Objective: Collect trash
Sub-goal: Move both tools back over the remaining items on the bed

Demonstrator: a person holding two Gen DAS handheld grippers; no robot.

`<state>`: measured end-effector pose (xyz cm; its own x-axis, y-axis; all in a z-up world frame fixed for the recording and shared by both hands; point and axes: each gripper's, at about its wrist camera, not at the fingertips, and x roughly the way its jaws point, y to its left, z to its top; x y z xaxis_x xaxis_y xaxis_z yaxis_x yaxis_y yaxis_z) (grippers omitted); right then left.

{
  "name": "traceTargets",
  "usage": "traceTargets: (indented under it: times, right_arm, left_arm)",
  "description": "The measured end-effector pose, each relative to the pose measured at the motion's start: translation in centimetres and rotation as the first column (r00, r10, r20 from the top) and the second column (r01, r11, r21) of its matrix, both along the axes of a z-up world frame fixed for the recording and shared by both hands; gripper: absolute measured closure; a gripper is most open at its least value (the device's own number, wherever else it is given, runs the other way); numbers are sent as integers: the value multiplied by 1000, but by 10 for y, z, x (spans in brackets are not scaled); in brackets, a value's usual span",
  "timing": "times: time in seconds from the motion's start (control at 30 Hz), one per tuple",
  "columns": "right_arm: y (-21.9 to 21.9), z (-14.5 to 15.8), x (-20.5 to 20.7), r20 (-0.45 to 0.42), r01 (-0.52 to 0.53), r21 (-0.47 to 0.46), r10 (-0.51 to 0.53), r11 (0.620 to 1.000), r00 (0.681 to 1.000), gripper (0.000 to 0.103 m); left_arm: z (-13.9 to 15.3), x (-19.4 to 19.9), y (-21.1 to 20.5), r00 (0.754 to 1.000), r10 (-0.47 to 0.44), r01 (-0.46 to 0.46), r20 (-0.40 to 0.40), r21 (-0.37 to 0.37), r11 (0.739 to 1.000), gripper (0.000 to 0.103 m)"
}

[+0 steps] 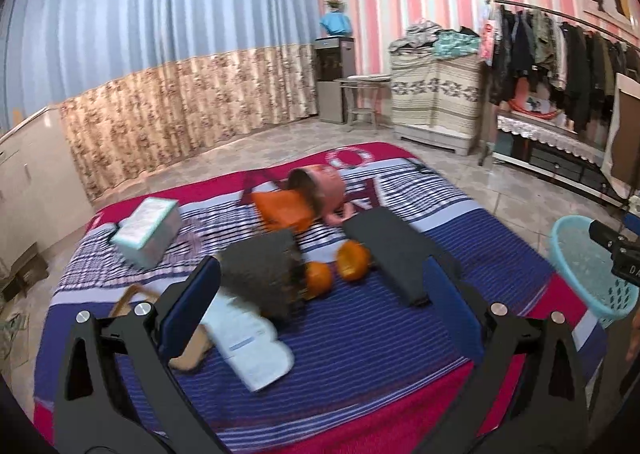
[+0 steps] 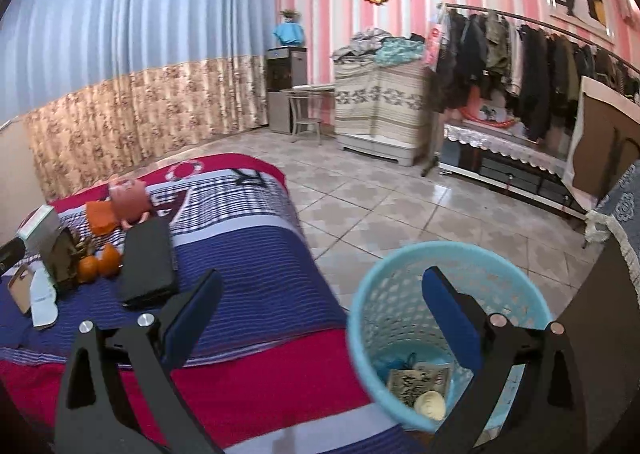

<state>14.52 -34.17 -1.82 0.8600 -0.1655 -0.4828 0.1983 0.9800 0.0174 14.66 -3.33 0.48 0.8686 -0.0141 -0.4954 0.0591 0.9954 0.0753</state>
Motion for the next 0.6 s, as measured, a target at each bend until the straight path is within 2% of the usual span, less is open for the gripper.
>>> traceTargets:
  times: [0.3, 0.6]
  right_arm:
    - [40, 1, -5, 42, -74, 0, 74, 997, 996, 5]
    - [70, -3, 0, 22, -140, -37, 141, 989, 990, 5]
  left_arm:
    - [-17, -6, 57, 994, 100, -100, -42, 0, 995, 6]
    - [-32, -13, 91, 987, 148, -148, -65, -3, 989, 6]
